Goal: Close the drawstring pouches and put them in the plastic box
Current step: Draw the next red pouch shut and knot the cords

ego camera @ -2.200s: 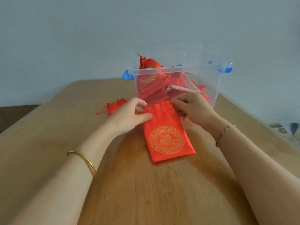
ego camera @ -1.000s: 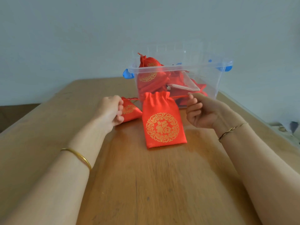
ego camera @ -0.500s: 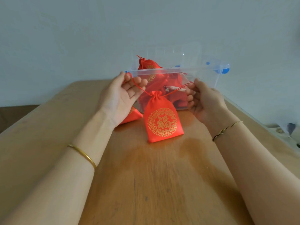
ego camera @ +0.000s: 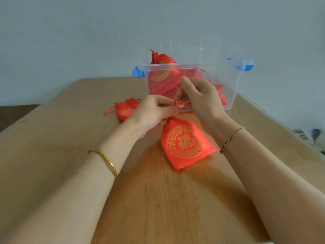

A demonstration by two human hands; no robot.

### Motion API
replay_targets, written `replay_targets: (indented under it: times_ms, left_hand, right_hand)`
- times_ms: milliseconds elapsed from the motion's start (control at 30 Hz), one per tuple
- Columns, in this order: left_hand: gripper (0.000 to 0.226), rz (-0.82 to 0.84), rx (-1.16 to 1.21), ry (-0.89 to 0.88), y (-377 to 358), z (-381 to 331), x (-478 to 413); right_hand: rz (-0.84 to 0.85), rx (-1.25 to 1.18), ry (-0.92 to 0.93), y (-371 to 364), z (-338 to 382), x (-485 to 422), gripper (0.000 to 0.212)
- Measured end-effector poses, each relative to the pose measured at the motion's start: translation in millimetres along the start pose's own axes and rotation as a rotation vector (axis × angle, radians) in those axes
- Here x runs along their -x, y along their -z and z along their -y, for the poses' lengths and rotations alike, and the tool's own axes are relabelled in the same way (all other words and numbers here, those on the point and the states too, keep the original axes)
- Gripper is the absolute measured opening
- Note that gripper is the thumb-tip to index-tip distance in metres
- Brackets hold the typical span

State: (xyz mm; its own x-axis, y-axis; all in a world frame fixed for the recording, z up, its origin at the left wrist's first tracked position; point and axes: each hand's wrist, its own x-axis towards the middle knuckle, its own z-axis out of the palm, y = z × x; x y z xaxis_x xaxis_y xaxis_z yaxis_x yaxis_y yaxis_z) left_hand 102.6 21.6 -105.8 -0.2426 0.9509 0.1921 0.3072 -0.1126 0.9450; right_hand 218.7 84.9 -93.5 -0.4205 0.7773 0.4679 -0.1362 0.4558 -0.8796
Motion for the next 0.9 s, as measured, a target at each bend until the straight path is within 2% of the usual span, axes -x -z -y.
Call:
replay_targets:
  times_ms: [133, 233, 300, 400, 467, 600, 733, 800, 900]
  left_hand:
    - [0.026, 0.003, -0.053, 0.025, -2, 5, -1]
    - [0.025, 0.0, 0.0, 0.062, -1, 6, -1]
    - [0.023, -0.005, 0.063, 0.093, 0, 6, 0]
    - [0.022, -0.024, 0.155, 0.132, 0, 4, 2]
    - [0.022, -0.033, 0.196, 0.142, 0, 4, 3]
    - [0.02, -0.051, 0.244, 0.142, 1, 5, 3]
    - [0.016, -0.106, 0.229, 0.156, 2, 8, 3]
    - [0.014, -0.12, 0.299, 0.186, 3, 9, 3]
    - [0.014, -0.112, 0.424, 0.219, 6, 8, 3]
  right_hand:
    - [0.039, 0.058, 0.032, -4, 4, 5, 0.036]
    - [-0.011, -0.032, -0.091, -1, 3, 3, 0.036]
    - [-0.023, 0.006, -0.184, 5, -1, 1, 0.027]
    - [0.116, 0.266, -0.275, 8, -9, 2, 0.021]
    - [0.205, 0.336, -0.31, 7, -10, 6, 0.021]
    - [0.253, 0.4, -0.237, 8, -10, 8, 0.013]
    - [0.105, 0.491, -0.125, 10, -15, 3, 0.016]
    - [0.07, 0.421, -0.06, 9, -10, 3, 0.015]
    - [0.191, 0.374, -0.045, 6, -2, 7, 0.016]
